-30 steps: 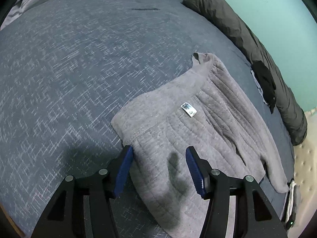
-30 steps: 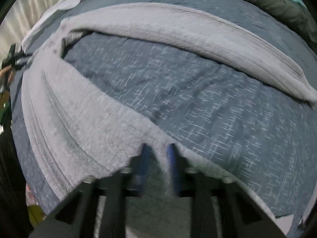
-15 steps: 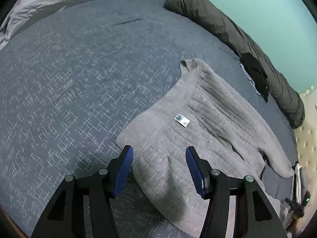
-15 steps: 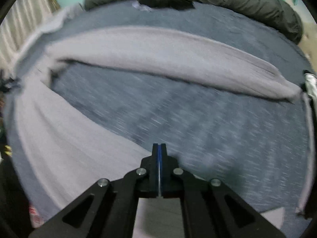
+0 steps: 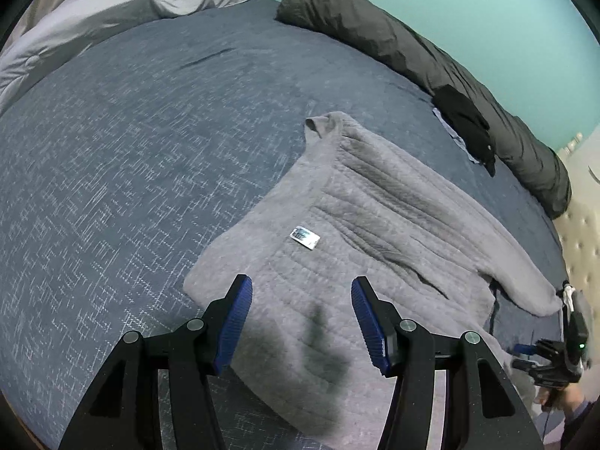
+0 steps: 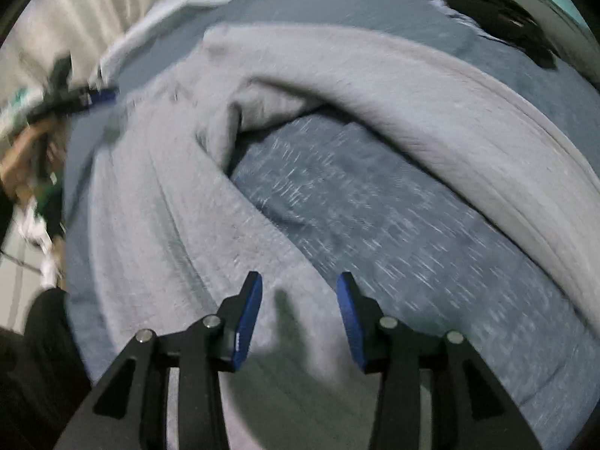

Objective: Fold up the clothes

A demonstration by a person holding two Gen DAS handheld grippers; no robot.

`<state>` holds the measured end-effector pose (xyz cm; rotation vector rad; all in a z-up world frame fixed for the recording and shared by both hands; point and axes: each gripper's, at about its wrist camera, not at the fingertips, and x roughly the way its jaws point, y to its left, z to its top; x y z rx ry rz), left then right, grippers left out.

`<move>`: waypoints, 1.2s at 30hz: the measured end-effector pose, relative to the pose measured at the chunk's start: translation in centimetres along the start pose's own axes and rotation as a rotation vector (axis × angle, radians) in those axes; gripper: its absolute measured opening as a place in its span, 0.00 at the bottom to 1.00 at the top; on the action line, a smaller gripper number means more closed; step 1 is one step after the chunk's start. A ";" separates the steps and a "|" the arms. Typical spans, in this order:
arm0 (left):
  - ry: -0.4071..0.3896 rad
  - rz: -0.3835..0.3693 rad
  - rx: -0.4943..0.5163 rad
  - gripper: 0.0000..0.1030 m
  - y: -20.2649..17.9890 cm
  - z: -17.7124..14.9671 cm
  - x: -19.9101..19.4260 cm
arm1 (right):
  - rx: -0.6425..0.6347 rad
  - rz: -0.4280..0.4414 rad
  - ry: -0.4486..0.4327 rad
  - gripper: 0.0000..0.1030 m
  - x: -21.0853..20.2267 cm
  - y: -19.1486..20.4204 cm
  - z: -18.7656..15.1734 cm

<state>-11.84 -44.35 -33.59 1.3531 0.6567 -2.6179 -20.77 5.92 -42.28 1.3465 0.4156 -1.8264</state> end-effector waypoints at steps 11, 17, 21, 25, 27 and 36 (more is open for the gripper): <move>-0.007 -0.017 0.008 0.58 0.1 -0.2 0.3 | -0.079 -0.019 -0.008 0.03 0.1 0.7 -0.3; -0.003 -0.007 -0.004 0.58 0.4 -0.6 0.6 | -0.025 -0.104 -0.091 0.02 -2.7 -1.5 1.1; 0.005 -0.006 -0.008 0.58 0.3 -0.8 0.9 | 0.001 -0.120 -0.033 0.03 0.1 -1.9 1.9; 0.013 -0.012 -0.004 0.58 0.2 -0.9 1.1 | 0.043 -0.079 -0.055 0.05 0.1 -2.4 1.3; 0.016 -0.015 -0.004 0.58 0.2 -1.0 1.2 | 0.064 -0.080 -0.086 0.15 -1.8 -3.7 0.3; 0.027 -0.030 -0.011 0.58 -0.1 -1.4 1.9 | 0.116 -0.158 -0.023 0.45 -6.1 -9.7 -6.6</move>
